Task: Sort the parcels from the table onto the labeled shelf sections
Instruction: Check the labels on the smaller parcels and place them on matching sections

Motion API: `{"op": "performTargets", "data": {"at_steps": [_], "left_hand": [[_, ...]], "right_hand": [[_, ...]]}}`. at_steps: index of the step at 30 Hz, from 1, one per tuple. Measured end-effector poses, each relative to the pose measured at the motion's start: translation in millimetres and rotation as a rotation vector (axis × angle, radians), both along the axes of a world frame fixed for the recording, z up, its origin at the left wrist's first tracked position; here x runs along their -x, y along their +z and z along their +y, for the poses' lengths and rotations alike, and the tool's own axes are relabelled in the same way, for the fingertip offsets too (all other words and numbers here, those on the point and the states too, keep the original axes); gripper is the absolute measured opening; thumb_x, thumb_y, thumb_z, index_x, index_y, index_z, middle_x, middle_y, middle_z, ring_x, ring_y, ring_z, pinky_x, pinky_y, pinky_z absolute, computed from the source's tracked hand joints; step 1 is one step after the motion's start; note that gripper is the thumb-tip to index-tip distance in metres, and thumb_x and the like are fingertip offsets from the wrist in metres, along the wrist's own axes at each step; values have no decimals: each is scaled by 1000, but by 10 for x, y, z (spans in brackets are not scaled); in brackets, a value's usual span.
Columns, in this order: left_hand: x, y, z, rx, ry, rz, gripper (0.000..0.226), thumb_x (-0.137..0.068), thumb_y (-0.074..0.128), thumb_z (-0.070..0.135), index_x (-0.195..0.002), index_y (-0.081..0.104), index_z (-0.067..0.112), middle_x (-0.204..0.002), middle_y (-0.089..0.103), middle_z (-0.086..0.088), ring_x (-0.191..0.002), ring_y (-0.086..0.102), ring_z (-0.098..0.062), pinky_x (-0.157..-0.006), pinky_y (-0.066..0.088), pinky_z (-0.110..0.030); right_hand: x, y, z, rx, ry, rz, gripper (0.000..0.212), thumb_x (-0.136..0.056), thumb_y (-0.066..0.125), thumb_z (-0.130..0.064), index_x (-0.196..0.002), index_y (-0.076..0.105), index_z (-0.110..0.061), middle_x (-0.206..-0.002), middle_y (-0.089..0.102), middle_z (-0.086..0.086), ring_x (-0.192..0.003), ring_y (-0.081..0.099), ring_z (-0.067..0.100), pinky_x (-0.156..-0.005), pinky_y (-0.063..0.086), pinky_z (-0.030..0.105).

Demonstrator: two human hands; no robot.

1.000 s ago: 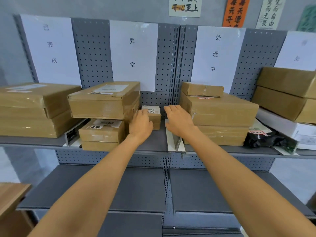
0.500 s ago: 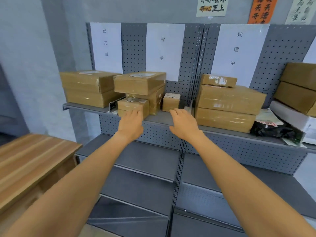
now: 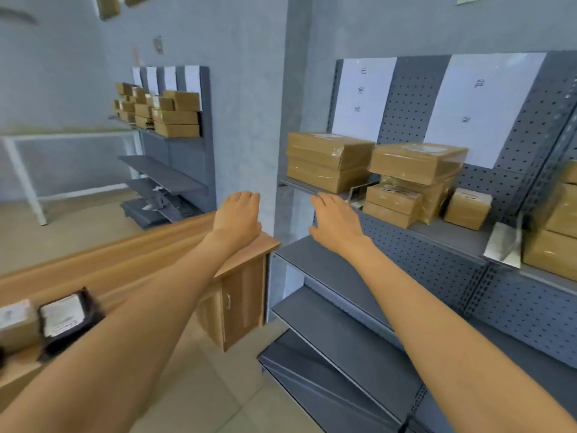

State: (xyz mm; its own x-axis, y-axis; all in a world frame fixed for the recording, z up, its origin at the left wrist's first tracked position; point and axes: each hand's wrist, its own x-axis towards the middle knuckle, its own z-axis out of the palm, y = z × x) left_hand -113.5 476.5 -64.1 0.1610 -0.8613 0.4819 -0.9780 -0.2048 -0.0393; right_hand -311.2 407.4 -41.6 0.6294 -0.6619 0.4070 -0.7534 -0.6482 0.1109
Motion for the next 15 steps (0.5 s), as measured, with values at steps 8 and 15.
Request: {"op": "performTargets", "data": {"at_steps": [8, 15], "left_hand": [[-1676, -324, 1007, -30, 268, 27, 41, -88, 53, 12, -128, 50, 2, -127, 54, -16, -119, 47, -34, -100, 36, -38], [-2936, -548, 1832, -82, 480, 90, 50, -86, 59, 18, -132, 46, 3, -131, 50, -16, -123, 43, -35, -99, 37, -39]], "right_hand": [[-1825, -285, 470, -80, 242, -1, 51, -91, 55, -22, -138, 42, -7, -136, 48, 10, -126, 42, 30, -100, 34, 35], [-3319, -559, 1030, -94, 420, 5, 58, -88, 55, -17, -143, 37, -9, -141, 46, 8, -129, 42, 28, -104, 32, 33]]}}
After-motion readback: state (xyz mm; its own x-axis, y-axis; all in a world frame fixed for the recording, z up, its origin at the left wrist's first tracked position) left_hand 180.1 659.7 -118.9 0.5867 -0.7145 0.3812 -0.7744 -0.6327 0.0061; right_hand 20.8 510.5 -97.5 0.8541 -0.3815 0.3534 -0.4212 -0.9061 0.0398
